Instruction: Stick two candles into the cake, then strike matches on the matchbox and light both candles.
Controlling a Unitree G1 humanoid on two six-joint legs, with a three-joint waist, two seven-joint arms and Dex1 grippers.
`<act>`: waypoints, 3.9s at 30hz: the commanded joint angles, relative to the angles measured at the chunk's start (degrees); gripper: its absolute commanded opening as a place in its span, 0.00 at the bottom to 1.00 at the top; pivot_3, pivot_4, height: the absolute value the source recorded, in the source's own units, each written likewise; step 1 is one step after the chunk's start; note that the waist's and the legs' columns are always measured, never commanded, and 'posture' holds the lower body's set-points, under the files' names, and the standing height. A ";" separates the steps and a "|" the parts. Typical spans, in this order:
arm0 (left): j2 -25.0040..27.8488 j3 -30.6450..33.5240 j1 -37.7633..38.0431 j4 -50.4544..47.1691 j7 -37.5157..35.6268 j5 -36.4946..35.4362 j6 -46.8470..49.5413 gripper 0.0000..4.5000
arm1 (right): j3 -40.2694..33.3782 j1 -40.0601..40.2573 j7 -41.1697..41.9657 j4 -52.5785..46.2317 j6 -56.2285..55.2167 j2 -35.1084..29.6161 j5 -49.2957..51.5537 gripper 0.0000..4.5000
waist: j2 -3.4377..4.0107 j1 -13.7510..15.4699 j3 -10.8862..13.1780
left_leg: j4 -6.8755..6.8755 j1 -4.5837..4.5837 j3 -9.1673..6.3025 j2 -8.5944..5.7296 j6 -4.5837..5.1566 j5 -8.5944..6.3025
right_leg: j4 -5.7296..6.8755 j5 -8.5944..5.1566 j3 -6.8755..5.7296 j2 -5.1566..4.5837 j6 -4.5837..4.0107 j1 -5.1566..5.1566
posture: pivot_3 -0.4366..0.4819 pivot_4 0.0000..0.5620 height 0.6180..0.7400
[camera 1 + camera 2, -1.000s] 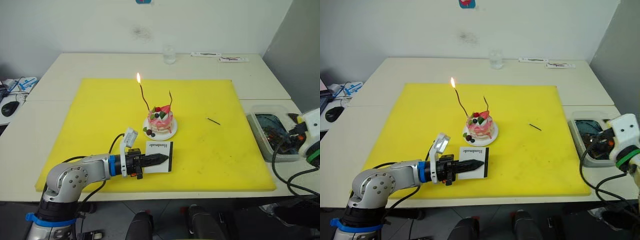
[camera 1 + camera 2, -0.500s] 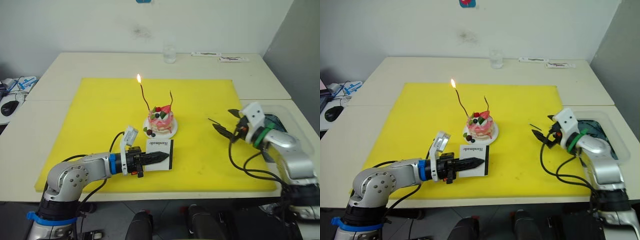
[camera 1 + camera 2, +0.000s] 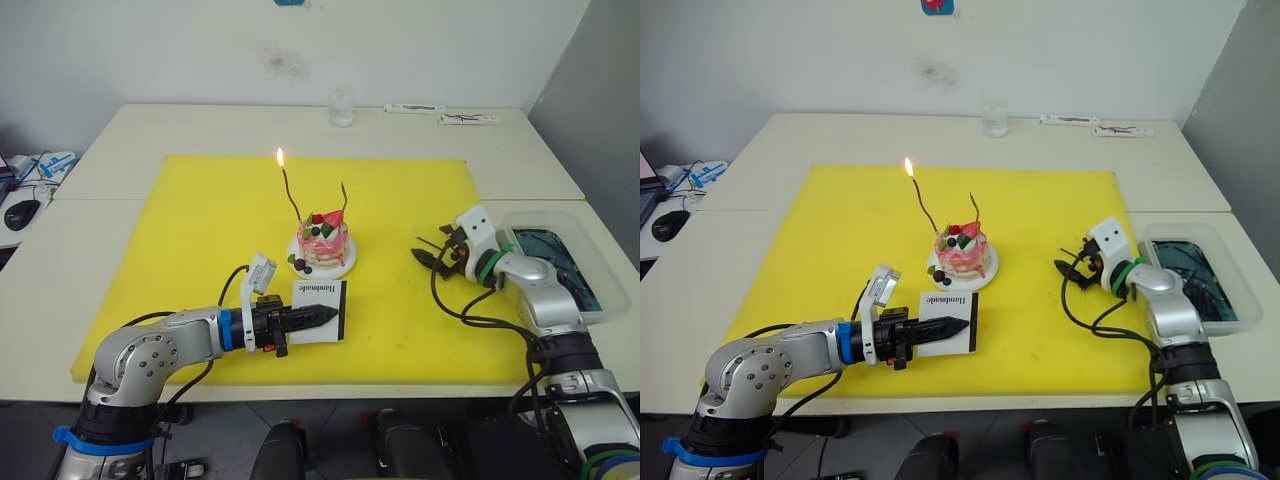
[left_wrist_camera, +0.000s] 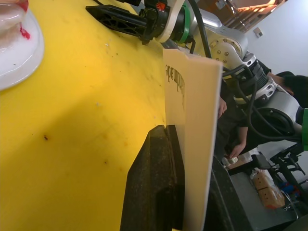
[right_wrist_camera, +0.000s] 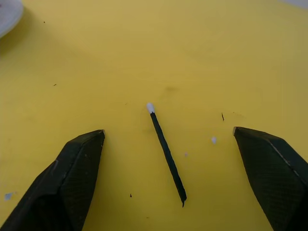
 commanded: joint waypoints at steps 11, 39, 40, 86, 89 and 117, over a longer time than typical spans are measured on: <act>0.27 0.92 -0.47 -1.90 -0.46 -0.29 -1.37 0.00 | -0.37 3.11 -1.65 -10.83 11.08 -1.52 -0.05 0.01 | 0.00 0.15 0.00 | 0.04 -0.02 -0.01 0.00 0.00 0.00 | -0.01 0.02 0.00 0.00 -0.01 0.02 | 0.48 0.27 1.00; 0.39 -1.04 -0.79 -1.21 -1.20 -0.29 -1.20 0.00 | -7.98 27.62 -11.95 -56.04 39.93 -2.53 12.29 0.15 | -0.01 0.33 -0.01 | 0.02 -0.05 -0.04 0.00 0.00 0.00 | -0.07 -0.15 -0.02 0.01 -0.25 -0.03 | 0.48 0.27 1.00; 0.48 -1.02 -0.77 -1.19 -1.23 -0.31 -1.16 0.00 | -7.68 28.10 -11.91 -56.12 38.87 -2.51 12.36 0.22 | -0.01 0.33 -0.01 | 0.01 -0.06 -0.05 0.00 0.00 0.00 | -0.07 -0.16 -0.02 0.01 -0.27 -0.04 | 0.48 0.27 1.00; 1.19 -0.44 -1.31 -1.45 -0.98 -0.80 0.36 0.00 | -2.66 39.08 -16.46 -43.36 4.89 5.14 2.90 0.01 | -0.05 0.29 -0.07 | 0.02 0.01 -0.06 0.01 0.00 0.00 | -0.07 -0.17 -0.02 0.01 -0.29 0.03 | 0.48 0.27 1.00; 1.12 -0.34 -1.26 -1.44 -0.86 -0.85 0.33 0.00 | -2.95 38.37 -15.67 -44.88 5.08 4.82 3.96 0.01 | -0.05 0.29 -0.07 | 0.01 0.01 -0.06 0.01 0.00 0.00 | -0.06 -0.17 -0.02 0.01 -0.29 0.02 | 0.48 0.27 1.00; -5.64 -0.98 -10.48 6.67 1.92 2.54 0.55 0.00 | 15.60 9.14 6.30 -52.95 10.16 -12.99 4.15 0.01 | -0.05 0.58 -0.06 | 0.00 -0.11 -0.12 0.00 0.00 0.00 | -0.10 -0.03 -0.09 0.02 -0.05 -0.03 | 0.48 0.27 1.00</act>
